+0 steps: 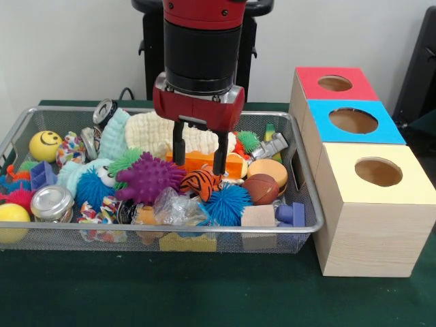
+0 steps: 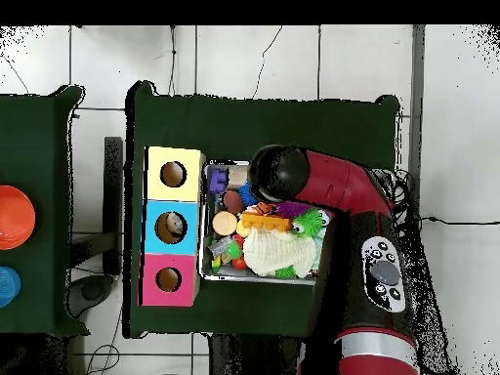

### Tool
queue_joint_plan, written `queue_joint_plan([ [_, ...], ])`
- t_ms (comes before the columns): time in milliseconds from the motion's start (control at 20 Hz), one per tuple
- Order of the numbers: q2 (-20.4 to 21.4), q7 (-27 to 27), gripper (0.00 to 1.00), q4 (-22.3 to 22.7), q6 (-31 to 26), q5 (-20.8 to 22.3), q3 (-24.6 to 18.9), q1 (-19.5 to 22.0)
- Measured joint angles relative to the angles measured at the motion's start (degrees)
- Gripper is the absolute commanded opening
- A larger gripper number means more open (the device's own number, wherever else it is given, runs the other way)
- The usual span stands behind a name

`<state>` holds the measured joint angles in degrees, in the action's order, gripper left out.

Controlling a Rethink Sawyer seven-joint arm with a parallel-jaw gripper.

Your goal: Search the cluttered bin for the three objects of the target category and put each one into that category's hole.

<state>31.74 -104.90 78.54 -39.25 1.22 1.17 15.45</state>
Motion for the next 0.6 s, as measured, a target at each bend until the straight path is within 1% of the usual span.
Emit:
queue_joint_plan([
  [150,0.3,0.0,1.0,0.0,0.0,1.1,-0.2,0.1],
  [350,1.5,0.0,1.0,0.0,0.0,4.2,-0.7,0.7],
  [400,2.3,0.0,1.0,0.0,0.0,5.6,-1.2,1.2],
  [600,3.4,0.0,1.0,0.0,0.0,7.1,-1.9,2.0],
])
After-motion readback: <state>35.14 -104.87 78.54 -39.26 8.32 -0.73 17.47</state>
